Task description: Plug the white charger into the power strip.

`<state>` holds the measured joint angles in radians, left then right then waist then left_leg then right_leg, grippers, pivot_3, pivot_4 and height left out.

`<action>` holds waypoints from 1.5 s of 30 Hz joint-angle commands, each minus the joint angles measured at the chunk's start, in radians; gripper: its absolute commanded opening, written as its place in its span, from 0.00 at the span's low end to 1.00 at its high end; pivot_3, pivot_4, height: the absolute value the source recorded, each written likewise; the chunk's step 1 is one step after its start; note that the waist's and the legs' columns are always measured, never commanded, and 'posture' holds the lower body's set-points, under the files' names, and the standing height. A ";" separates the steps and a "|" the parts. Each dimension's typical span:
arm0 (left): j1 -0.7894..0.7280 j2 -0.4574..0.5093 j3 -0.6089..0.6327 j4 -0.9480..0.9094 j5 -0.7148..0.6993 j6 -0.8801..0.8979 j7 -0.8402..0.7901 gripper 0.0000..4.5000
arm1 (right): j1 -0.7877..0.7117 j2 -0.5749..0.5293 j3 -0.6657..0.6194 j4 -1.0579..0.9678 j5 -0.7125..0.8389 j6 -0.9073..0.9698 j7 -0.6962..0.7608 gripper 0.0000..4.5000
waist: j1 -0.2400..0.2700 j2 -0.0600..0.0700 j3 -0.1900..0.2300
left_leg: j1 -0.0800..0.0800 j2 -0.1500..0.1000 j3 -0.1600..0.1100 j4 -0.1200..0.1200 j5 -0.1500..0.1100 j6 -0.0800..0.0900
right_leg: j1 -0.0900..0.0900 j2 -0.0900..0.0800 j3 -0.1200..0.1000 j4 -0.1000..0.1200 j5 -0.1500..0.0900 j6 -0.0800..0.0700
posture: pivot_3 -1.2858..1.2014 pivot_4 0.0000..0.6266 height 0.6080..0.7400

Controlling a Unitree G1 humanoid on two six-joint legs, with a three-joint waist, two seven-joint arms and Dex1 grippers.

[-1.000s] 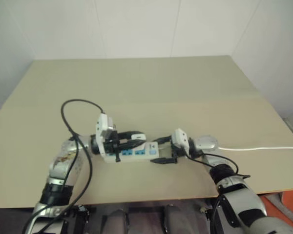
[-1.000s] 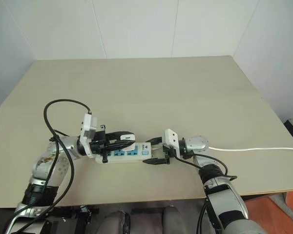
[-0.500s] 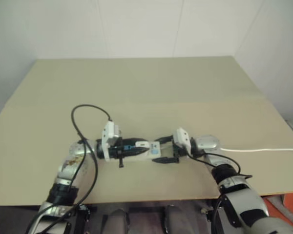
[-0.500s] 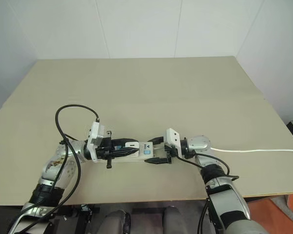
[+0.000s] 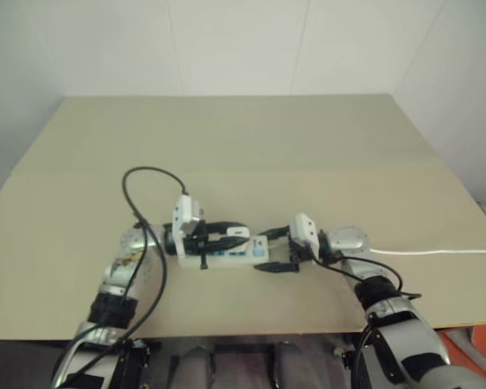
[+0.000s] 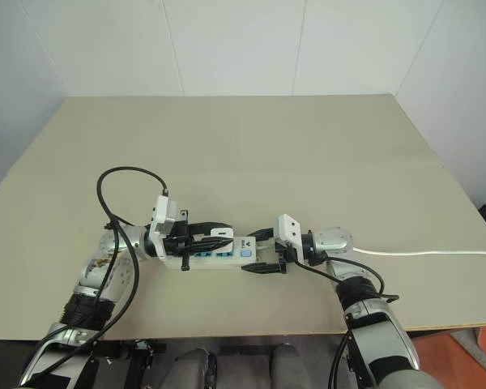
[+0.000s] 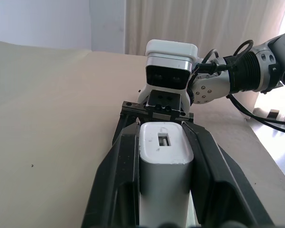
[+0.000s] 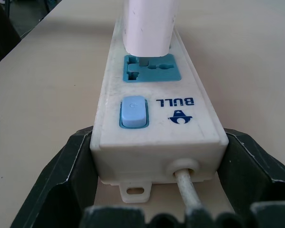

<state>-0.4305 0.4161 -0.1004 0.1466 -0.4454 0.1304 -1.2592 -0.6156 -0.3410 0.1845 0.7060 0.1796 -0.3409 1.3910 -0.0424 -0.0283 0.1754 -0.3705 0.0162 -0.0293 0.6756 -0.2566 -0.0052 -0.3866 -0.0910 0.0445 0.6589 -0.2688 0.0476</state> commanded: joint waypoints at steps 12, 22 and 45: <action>0.003 -0.020 -0.035 -0.006 0.008 0.023 -0.028 0.23 | 0.025 -0.020 -0.001 -0.028 -0.014 0.024 -0.016 0.76 | 0.003 0.000 0.000 | 0.000 0.000 0.000 -0.001 0.000 0.000 | 0.000 0.000 0.000 -0.001 0.000 0.000 | 0.52 0.24 1.00; 0.000 0.009 -0.040 0.050 0.036 -0.025 -0.081 0.23 | 0.025 -0.026 0.000 -0.032 -0.014 0.028 -0.013 0.76 | 0.001 0.000 0.000 | 0.000 0.000 0.000 -0.003 0.000 0.000 | 0.000 0.000 0.000 -0.003 0.000 0.000 | 0.52 0.24 1.00; 0.017 0.081 -0.048 0.248 0.107 -0.201 -0.151 0.23 | 0.019 -0.047 -0.001 -0.037 -0.011 0.036 0.004 0.76 | -0.001 0.000 0.000 | 0.000 0.000 0.000 -0.006 0.000 0.000 | 0.000 0.000 0.000 -0.006 0.000 0.000 | 0.52 0.24 1.00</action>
<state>-0.4551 0.4300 -0.1445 0.3175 -0.4222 -0.0786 -1.3984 -0.6031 -0.3468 0.1978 0.6644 0.1798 -0.3148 1.3885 -0.0437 -0.0280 0.1752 -0.3701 0.0164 -0.0289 0.6692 -0.2568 -0.0048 -0.3867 -0.0909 0.0441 0.6532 -0.2688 0.0476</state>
